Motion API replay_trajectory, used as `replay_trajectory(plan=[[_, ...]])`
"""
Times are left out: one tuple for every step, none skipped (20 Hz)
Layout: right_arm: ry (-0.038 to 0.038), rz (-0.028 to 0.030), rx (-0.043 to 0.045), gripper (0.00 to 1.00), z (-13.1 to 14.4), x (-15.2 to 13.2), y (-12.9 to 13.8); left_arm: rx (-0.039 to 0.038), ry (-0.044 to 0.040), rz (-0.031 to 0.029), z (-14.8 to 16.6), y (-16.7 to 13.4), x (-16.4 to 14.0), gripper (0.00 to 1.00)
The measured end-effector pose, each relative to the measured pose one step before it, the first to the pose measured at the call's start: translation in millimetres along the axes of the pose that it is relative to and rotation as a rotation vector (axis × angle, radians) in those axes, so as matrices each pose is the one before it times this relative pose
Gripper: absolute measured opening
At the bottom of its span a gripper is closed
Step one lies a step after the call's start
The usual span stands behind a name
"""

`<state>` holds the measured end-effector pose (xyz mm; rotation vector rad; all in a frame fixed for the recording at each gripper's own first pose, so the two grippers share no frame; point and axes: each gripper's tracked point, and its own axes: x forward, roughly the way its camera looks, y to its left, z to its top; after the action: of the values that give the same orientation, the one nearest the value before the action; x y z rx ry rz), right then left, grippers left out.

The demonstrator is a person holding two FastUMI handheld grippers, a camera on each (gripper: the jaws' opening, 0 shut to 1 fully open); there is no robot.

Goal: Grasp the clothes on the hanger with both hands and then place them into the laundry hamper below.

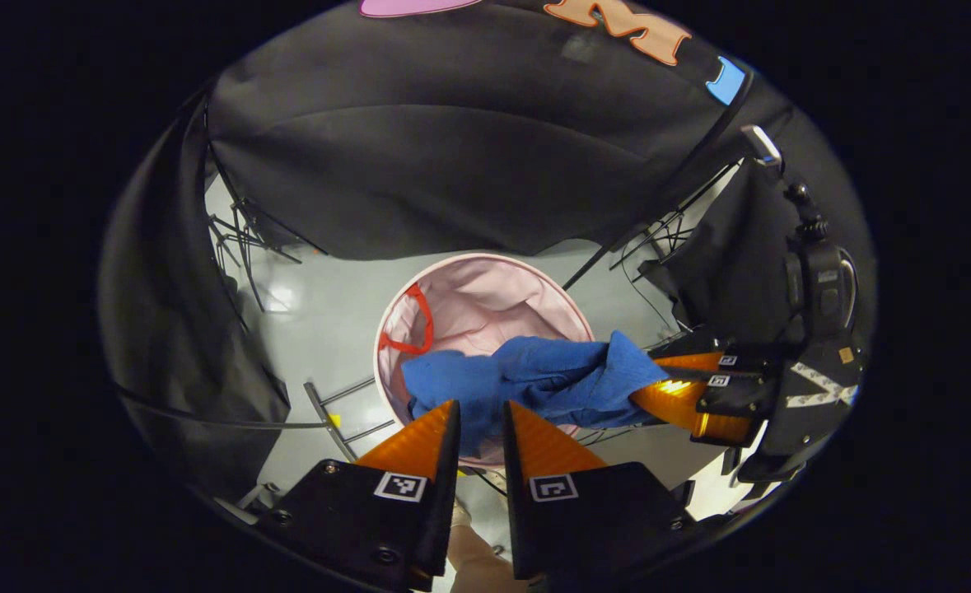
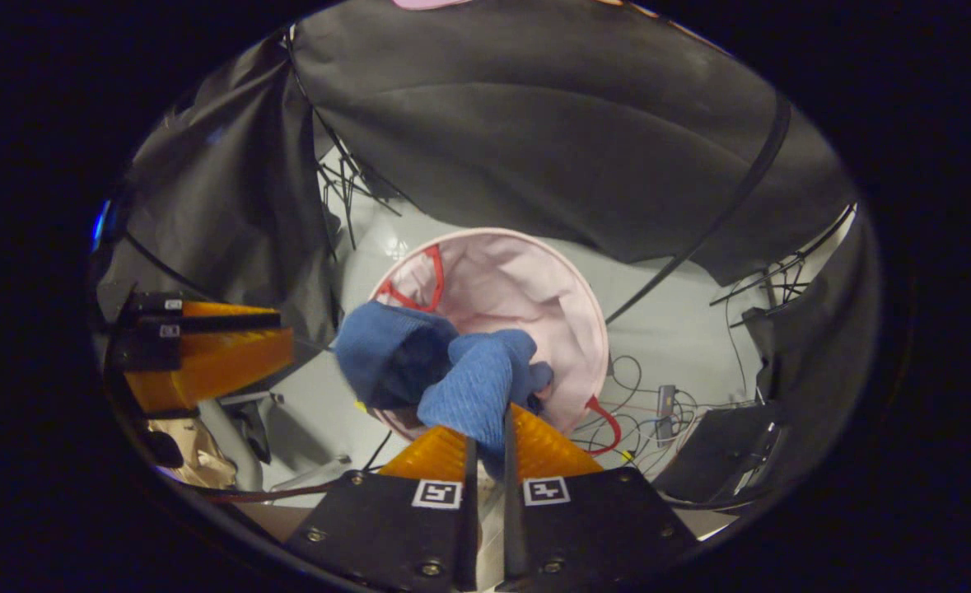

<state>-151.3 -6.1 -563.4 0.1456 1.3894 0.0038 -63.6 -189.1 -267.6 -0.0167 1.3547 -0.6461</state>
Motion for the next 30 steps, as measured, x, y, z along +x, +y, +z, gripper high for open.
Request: replay_trajectory(plan=[[-0.00315, 0.00551, 0.00631, 0.14, -2.25, -0.13, 1.46, 0.00102, 0.00043, 0.00319, -0.42, 1.94, 0.85, 0.32], [-0.00380, 0.00064, 0.00416, 0.14, 1.14, -1.15, 0.02, -0.00025, 0.00147, 0.00074, -0.62, 0.44, 0.60, 0.32], [-0.00388, 0.00225, 0.00288, 0.15, -0.01, -0.41, -0.40, -0.00188, -0.00153, -0.00242, 0.94, -0.16, 0.58, 0.32], [-0.00239, 0.00311, 0.00108, 0.15, 1.61, -0.63, 1.76, 0.00002, -0.00027, -0.00070, -0.62, 0.68, -0.72, 0.32], [-0.00226, 0.00050, -0.00180, 0.15, 0.66, -0.70, 1.35, 0.00381, 0.00102, 0.00006, -0.11, 0.07, -1.89, 0.32], [-0.00376, 0.00024, -0.00157, 0.15, 1.31, -0.81, 0.34, 0.00341, -0.00078, -0.00061, 0.22, -0.74, 0.57, 0.32], [-0.00495, 0.00034, 0.00002, 0.15, 0.70, -0.49, 0.14, 0.00357, -0.00275, -0.00074, 1.54, -0.32, -1.62, 0.32], [-0.00704, 0.00071, 0.00233, 0.15, 3.08, -0.98, 0.32, 0.00218, -0.00351, 0.00003, -1.54, -0.99, -1.54, 0.32], [-0.00561, 0.00169, 0.00322, 0.15, 1.30, -1.44, 0.75, 0.00081, -0.00156, -0.00026, 1.49, -1.36, -0.02, 0.32], [-0.00692, 0.00133, 0.00257, 0.15, 3.39, -2.48, 0.40, 0.00109, -0.00270, 0.00080, 0.56, 0.70, 1.09, 0.32], [-0.00589, 0.00150, 0.00070, 0.15, 2.25, -1.58, 0.54, 0.00130, -0.00162, 0.00089, 1.55, -0.34, -1.01, 0.32], [-0.01014, 0.00118, 0.00004, 0.15, 3.69, -2.69, 0.59, 0.00237, -0.00685, 0.00043, 0.31, -0.22, -1.10, 0.32], [-0.00929, 0.00226, 0.00109, 0.15, 2.69, -3.23, 1.51, 0.00298, -0.00378, 0.00128, 1.94, -0.76, -1.24, 0.32], [-0.01139, 0.00277, 0.00198, 0.15, 4.58, -4.99, 1.05, 0.00451, -0.00583, 0.00215, 0.51, -0.51, -2.03, 0.32], [-0.02054, 0.00152, 0.00097, 0.15, 6.76, -4.80, 2.05, 0.00606, -0.00895, 0.00092, 2.46, -0.66, -0.96, 0.32], [-0.02190, -0.00191, -0.00250, 0.15, 8.61, -5.84, 0.66, 0.00660, -0.00879, 0.00335, 1.10, -1.00, -2.84, 0.32], [-0.02711, -0.00429, -0.00517, 0.15, 7.82, -7.47, -1.21, 0.00766, -0.01816, 0.00282, 5.57, -1.57, -4.23, 0.32], [-0.03572, -0.00361, -0.00535, 0.15, 11.98, -9.68, -0.18, 0.00942, -0.03110, 0.00437, 10.19, -0.47, -7.73, 0.32], [-0.04591, -0.00389, -0.00268, 0.15, 15.50, -10.10, 1.42, 0.01015, -0.03746, 0.00509, 12.38, -0.85, -6.74, 0.32], [-0.04990, -0.00438, -0.00320, 0.15, 17.52, -10.62, 0.76, 0.00968, -0.04191, 0.00453, 14.03, 0.04, -6.77, 0.32], [-0.05034, -0.00824, -0.00528, 0.15, 16.47, -10.15, -1.90, 0.00777, -0.04933, -0.00084, 17.37, -1.62, -7.11, 0.32], [-0.05106, -0.01004, -0.00394, 0.15, 20.46, -11.55, -2.12, 0.00656, -0.04981, -0.00061, 16.07, -2.24, -5.77, 0.32], [-0.05161, -0.00845, 0.00028, 0.15, 19.82, -11.52, -0.75, 0.00714, -0.04917, -0.00084, 17.97, -2.72, -7.32, 0.32], [-0.04950, -0.00715, 0.00262, 0.15, 21.76, -10.76, -1.11, 0.00776, -0.04425, 0.00075, 17.32, -2.08, -8.12, 0.32], [-0.04820, -0.00907, 0.00386, 0.15, 21.65, -10.49, -2.04, 0.00751, -0.04330, -0.00016, 17.81, -2.63, -7.79, 0.32], [-0.04744, -0.00817, 0.00459, 0.15, 21.66, -12.57, -4.27, 0.00631, -0.04617, -0.00092, 20.02, -4.30, -8.19, 0.32], [-0.04989, -0.00659, 0.00670, 0.15, 22.41, -11.34, -3.26, 0.00384, -0.04455, -0.00227, 19.71, -3.62, -6.33, 0.31], [-0.05037, -0.00625, 0.00626, 0.15, 23.51, -8.78, -1.13, 0.00221, -0.04925, -0.00365, 23.05, -6.29, -7.82, 0.31], [-0.04971, -0.00615, 0.00533, 0.15, 21.72, -6.34, -2.61, 0.00287, -0.04696, -0.00782, 22.12, -8.12, -6.54, 0.32], [-0.04609, -0.00533, 0.00244, 0.15, 22.47, -7.93, -1.87, 0.00701, -0.03819, -0.00664, 19.10, -6.74, -5.16, 0.31]])
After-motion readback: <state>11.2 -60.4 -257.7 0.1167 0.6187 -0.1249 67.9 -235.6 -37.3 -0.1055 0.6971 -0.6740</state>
